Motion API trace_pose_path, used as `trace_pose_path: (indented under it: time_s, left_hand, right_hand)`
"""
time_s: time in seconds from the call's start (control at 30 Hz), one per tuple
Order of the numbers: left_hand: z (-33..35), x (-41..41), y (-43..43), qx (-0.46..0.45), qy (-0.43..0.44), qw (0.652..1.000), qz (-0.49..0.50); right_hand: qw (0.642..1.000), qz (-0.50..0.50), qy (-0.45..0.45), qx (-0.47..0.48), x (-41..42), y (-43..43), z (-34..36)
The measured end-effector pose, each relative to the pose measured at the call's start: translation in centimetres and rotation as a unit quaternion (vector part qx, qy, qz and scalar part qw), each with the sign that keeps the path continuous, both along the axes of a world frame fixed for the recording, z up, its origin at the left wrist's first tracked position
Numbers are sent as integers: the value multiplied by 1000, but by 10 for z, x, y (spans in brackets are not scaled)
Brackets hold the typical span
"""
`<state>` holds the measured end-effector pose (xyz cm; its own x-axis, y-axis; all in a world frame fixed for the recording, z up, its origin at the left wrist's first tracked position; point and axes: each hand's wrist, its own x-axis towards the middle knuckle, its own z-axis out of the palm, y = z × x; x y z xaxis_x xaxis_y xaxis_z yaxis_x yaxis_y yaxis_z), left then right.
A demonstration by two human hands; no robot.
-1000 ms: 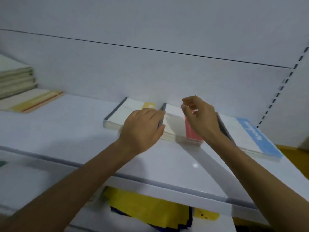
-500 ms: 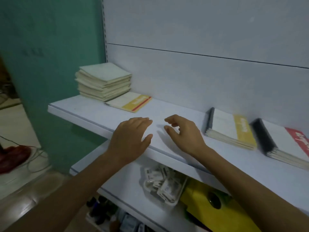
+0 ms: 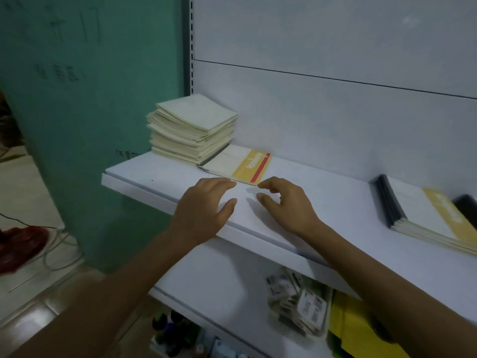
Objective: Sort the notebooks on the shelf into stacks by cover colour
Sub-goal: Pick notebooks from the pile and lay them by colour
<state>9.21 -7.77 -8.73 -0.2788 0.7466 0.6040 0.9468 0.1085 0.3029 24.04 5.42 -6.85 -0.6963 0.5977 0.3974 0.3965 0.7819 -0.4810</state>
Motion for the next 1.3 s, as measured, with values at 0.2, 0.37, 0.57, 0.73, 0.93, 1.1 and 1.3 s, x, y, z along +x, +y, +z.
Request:
trace_pose_path:
  time_s: [0.2,0.37,0.57,0.73,0.93,1.1,1.3]
  left_hand:
    - [10,-15,31,-20,-48,999,4]
    - [14,-30,35,-14,-89,996,24]
    - [9,-54,44,-37,-102,994,20]
    - [13,-66,52,-7,-208,978,0]
    - [27,-77,56,83,-381,920,-23]
    - [48,-71,66,-38,-705,700,-109]
    - [42,-68,67,-129,-651,722,-195]
  right_hand:
    - [999,4,-28,35,-34,38,11]
    - [990,36,-109,76,-102,47,14]
    - [961,50,-262,80,-119,67,-4]
    - [959,50,-179,215,-98,47,-2]
    - [959,26,-125,252,-61,41,11]
    - [937,19,-24,347,-45,25,10]
    - [975,48,-19,215,-25,-4,-2]
